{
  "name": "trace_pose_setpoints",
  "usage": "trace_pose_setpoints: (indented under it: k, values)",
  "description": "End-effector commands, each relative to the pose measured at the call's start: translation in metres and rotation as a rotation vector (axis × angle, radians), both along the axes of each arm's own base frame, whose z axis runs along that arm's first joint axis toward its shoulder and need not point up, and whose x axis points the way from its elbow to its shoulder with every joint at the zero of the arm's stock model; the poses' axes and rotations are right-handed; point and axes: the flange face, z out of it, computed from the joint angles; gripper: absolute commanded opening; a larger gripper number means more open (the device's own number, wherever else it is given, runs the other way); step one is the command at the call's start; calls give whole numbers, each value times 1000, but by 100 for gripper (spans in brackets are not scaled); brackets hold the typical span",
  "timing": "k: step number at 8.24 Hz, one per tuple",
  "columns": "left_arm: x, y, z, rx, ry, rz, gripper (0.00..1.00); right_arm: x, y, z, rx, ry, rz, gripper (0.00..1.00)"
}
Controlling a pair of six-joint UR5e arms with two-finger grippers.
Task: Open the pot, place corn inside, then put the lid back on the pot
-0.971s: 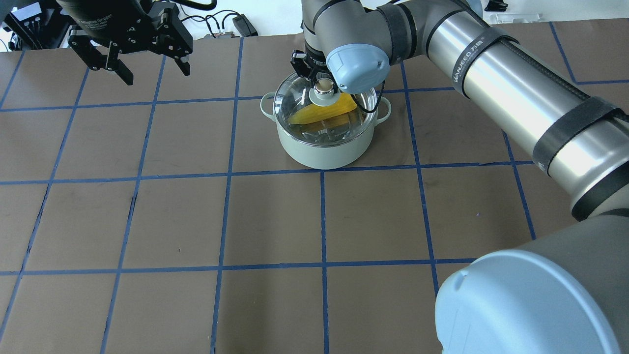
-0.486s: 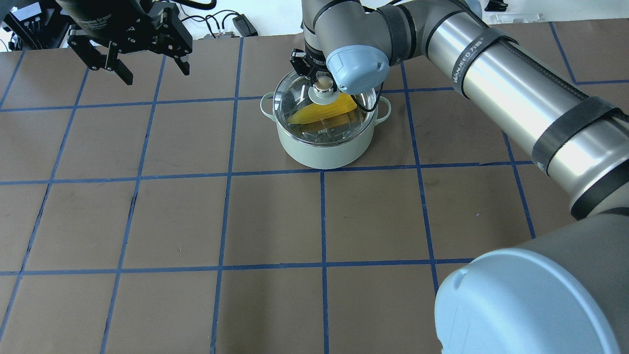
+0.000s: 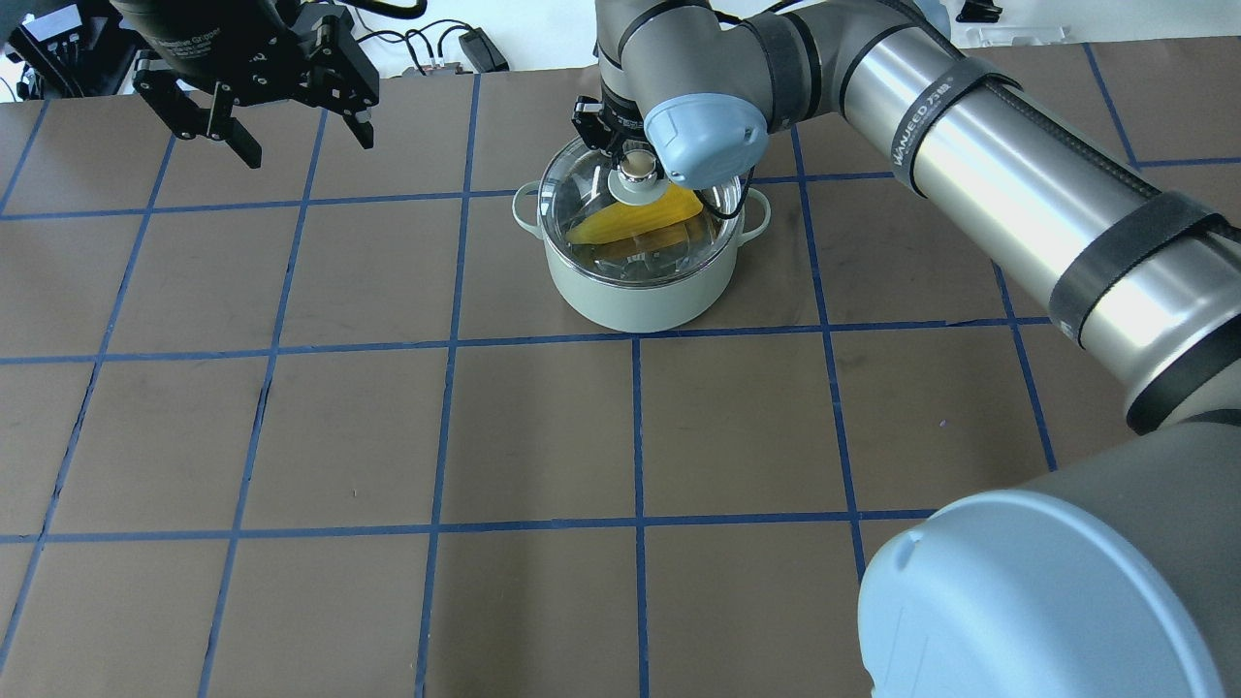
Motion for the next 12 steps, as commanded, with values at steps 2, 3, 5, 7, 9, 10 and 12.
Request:
trace_pose_setpoints:
  k: [2,3,5,7,9,10,12]
  values:
    - [0,-1,0,-2,4,-1,100,0,1,-4,-7,1,11,25]
    - [0,-1,0,-2,1,1,100,-1,2,-9,-4,1,11,31]
    - [0,0,0,0,-3,1,100,-1,3,-11,1,2,7,47]
    - [1,0,1,-3,-6,1,100,-2,5,-6,-4,-3,-8,100]
    - [1,0,2,-4,-6,1,100,-8,25,36,-45,-16,9,100]
    - [1,2,4,-7,-8,1,100,-18,47,53,-50,-15,8,100]
    - [1,3,5,-9,-8,1,100,-50,106,98,-62,-4,-1,100]
